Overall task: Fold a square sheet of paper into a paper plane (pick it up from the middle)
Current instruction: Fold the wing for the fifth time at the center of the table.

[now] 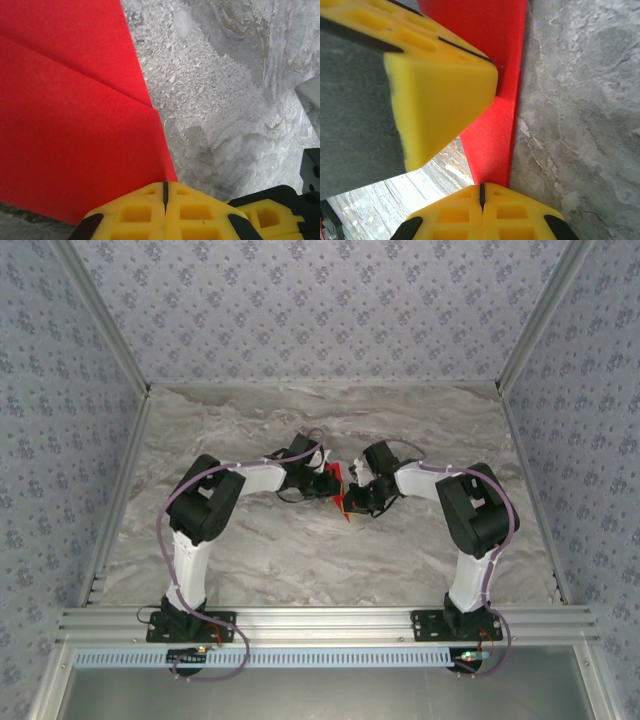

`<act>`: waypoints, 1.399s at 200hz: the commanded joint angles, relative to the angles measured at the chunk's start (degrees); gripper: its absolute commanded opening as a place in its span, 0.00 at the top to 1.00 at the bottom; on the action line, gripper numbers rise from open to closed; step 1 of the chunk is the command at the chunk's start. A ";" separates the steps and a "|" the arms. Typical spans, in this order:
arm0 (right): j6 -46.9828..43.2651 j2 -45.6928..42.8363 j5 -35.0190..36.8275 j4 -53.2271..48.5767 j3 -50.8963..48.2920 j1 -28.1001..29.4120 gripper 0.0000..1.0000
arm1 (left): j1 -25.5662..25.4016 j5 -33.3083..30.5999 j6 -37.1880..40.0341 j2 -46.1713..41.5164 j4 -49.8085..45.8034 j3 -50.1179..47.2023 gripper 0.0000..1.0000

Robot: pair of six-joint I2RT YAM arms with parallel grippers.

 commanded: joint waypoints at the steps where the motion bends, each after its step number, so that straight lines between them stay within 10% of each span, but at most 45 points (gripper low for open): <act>1: -0.45 4.82 9.62 -11.20 -2.58 0.44 1.00 | 0.74 -1.21 1.03 1.12 -0.83 1.30 0.93; 205: -0.54 8.25 18.61 -17.07 0.10 2.87 1.00 | 16.79 -10.69 6.26 8.29 -12.49 14.46 0.94; 280: -0.72 4.61 12.56 -15.15 2.24 2.83 1.00 | 13.27 -6.64 3.94 -6.06 -6.87 6.00 0.93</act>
